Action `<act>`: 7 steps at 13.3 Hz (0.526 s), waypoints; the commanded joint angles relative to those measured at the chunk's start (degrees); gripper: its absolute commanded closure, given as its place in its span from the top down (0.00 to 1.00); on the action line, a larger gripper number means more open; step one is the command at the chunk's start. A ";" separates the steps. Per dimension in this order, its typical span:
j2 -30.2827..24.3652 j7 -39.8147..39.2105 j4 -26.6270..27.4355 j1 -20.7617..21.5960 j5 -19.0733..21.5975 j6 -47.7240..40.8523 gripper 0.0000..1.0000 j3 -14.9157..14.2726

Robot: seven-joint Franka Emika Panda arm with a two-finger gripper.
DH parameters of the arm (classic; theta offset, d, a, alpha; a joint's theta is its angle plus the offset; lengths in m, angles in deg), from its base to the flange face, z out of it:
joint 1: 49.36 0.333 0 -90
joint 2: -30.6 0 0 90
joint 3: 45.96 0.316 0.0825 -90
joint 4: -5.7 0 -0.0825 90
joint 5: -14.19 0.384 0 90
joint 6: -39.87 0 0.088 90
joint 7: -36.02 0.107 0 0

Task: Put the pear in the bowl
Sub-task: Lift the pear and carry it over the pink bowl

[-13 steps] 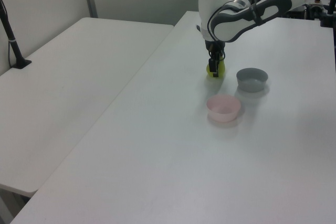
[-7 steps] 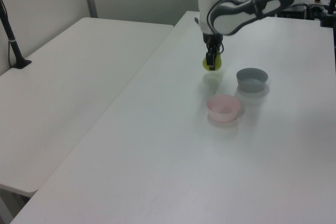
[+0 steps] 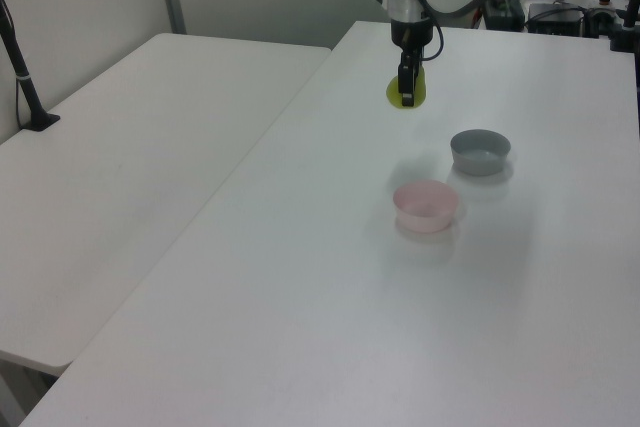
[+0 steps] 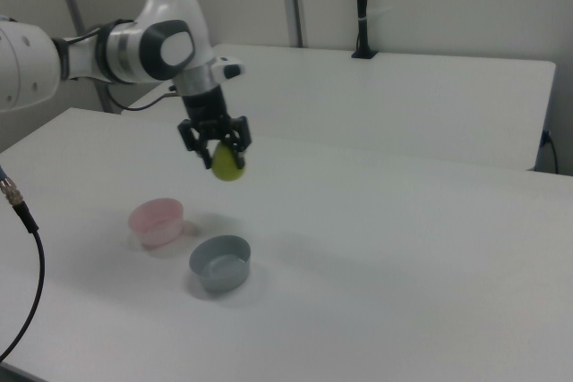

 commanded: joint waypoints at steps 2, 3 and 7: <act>-1.32 -0.54 3.25 10.64 0.61 -6.77 0.43 -0.57; -1.06 -0.36 3.51 12.31 0.61 -6.96 0.44 -0.57; 2.01 0.87 4.48 16.36 0.44 -6.52 0.49 -0.39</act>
